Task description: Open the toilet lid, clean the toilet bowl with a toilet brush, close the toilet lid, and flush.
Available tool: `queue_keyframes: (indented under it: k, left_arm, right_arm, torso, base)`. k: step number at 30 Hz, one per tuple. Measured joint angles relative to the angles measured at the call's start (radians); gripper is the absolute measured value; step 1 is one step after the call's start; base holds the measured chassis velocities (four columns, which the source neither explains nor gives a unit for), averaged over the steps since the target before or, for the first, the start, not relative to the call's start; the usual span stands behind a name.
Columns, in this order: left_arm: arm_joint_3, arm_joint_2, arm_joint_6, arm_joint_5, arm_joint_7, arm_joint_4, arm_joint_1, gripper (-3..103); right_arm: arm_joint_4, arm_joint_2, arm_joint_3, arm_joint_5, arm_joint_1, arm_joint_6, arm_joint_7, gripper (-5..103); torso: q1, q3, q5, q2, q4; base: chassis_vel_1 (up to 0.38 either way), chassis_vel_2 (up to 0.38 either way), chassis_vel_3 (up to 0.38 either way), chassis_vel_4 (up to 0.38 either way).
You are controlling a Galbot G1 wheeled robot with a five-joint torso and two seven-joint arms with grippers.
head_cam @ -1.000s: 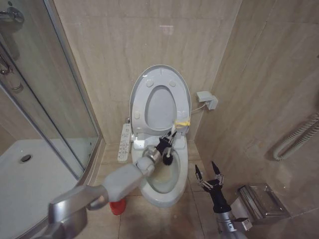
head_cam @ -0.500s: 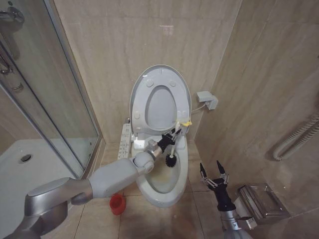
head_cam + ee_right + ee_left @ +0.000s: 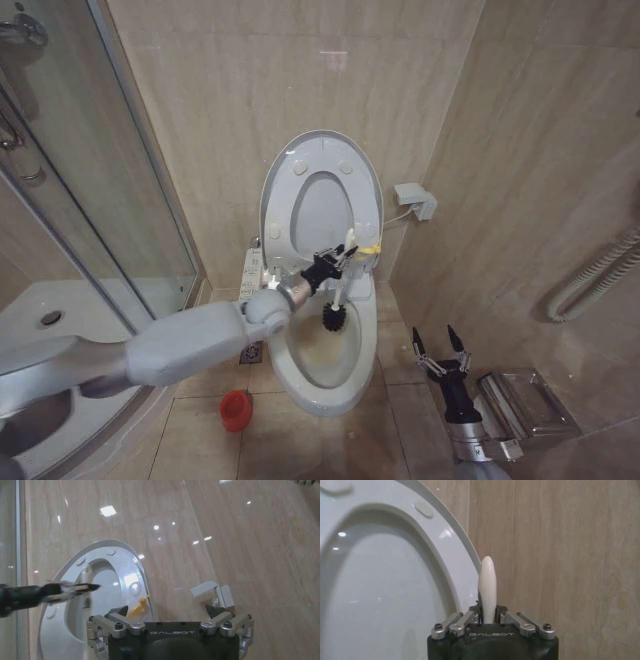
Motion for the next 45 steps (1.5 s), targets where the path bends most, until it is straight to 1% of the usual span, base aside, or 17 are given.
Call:
queue_keyframes:
  k: [4,9,11,14,15,18,19,22,23,26,27,31,32,37,38,43,45]
  left_arm:
    - [0.009,0.092,0.003,0.003,-0.037,-0.093,-0.004,19]
    - [0.012,0.207,0.017,0.022,-0.097,-0.220,0.028,19]
    - [0.011,0.247,0.011,0.034,-0.099,-0.249,0.045,19]
    - [-0.033,0.371,-0.016,0.079,-0.082,-0.316,0.115,19]
    - [-0.033,0.371,-0.016,0.079,-0.082,-0.316,0.115,19]
    - [-0.173,0.487,-0.025,0.110,-0.077,-0.399,0.251,19]
    - [-0.173,0.487,-0.025,0.110,-0.077,-0.399,0.251,19]
    - [-0.434,0.580,-0.025,0.142,-0.089,-0.498,0.486,19]
    - [-0.434,0.580,-0.025,0.142,-0.089,-0.498,0.486,19]
    - [-0.596,0.662,-0.025,0.191,-0.113,-0.578,0.676,19]
    - [-0.596,0.662,-0.025,0.191,-0.113,-0.578,0.676,19]
    - [-0.866,0.635,0.024,0.252,-0.193,-0.584,0.901,19]
    - [-0.866,0.635,0.024,0.252,-0.193,-0.584,0.901,19]
    - [-1.172,0.496,0.078,0.329,-0.235,-0.491,1.163,19]
    - [-1.172,0.496,0.078,0.329,-0.235,-0.491,1.163,19]
    - [-1.353,0.356,0.074,0.390,-0.225,-0.428,1.321,19]
    - [-1.409,0.261,0.049,0.429,-0.202,-0.394,1.365,19]
  right_arm:
    - [0.006,-0.013,0.000,0.001,0.000,0.001,0.015,100]
    - [0.009,-0.046,-0.009,0.001,0.003,0.003,0.023,100]
    - [0.009,-0.054,-0.014,0.000,0.007,0.003,0.025,100]
    - [0.008,-0.064,-0.029,-0.001,0.013,0.003,0.027,100]
    - [0.008,-0.064,-0.029,-0.001,0.013,0.003,0.027,100]
    - [0.004,-0.069,-0.043,-0.006,0.015,0.003,0.027,100]
    - [0.004,-0.069,-0.043,-0.006,0.015,0.003,0.027,100]
    - [0.006,-0.081,-0.054,-0.010,0.013,0.003,0.026,100]
    - [0.006,-0.081,-0.054,-0.010,0.013,0.003,0.026,100]
    - [0.019,-0.090,-0.054,-0.010,0.001,0.007,0.021,100]
    - [0.019,-0.090,-0.054,-0.010,0.001,0.007,0.021,100]
    - [0.032,-0.091,-0.058,-0.009,-0.005,0.012,0.018,100]
    - [0.032,-0.091,-0.058,-0.009,-0.005,0.012,0.018,100]
    - [0.031,-0.088,-0.079,-0.016,0.008,0.013,0.017,100]
    - [0.031,-0.088,-0.079,-0.016,0.008,0.013,0.017,100]
    - [0.023,-0.091,-0.089,-0.021,0.018,0.013,0.017,100]
    - [0.015,-0.092,-0.091,-0.023,0.022,0.014,0.016,100]
  torso:
    - [0.000,0.000,-0.0002,0.000,0.0010]
    - [0.000,0.000,-0.0003,0.000,0.0000]
    - [0.000,0.000,-0.0004,0.000,0.0002]
    - [0.000,0.000,-0.0002,0.000,0.0007]
    - [0.000,0.000,-0.0002,0.000,0.0007]
    - [0.000,0.000,-0.0004,0.000,0.0007]
    - [0.000,0.000,-0.0004,0.000,0.0007]
    - [0.000,0.000,-0.0001,0.000,-0.0001]
    - [0.000,0.000,-0.0001,0.000,-0.0001]
    - [0.000,0.000,0.0001,0.000,0.0011]
    - [0.000,0.000,0.0001,0.000,0.0011]
    - [0.000,0.000,0.0004,0.000,-0.0001]
    - [0.000,0.000,0.0004,0.000,-0.0001]
    - [0.000,0.000,0.0001,0.000,0.0005]
    - [0.000,0.000,0.0001,0.000,0.0005]
    - [0.000,0.000,0.0001,0.000,0.0009]
    - [0.000,0.000,-0.0002,0.000,0.0004]
  base:
    - [0.000,0.000,0.000,0.000]
    - [0.000,0.000,0.000,0.000]
    - [0.000,0.000,0.000,0.000]
    - [0.000,0.000,0.000,0.000]
    - [0.000,0.000,0.000,0.000]
    - [0.000,0.000,0.000,0.000]
    - [0.000,0.000,0.000,0.000]
    - [0.000,0.000,0.000,0.000]
    - [0.000,0.000,0.000,0.000]
    - [0.000,0.000,0.000,0.000]
    - [0.000,0.000,0.000,0.000]
    - [0.000,0.000,0.000,0.000]
    - [0.000,0.000,0.000,0.000]
    - [0.000,0.000,0.000,0.000]
    - [0.000,0.000,0.000,0.000]
    - [0.000,0.000,0.000,0.000]
    - [0.000,0.000,0.000,0.000]
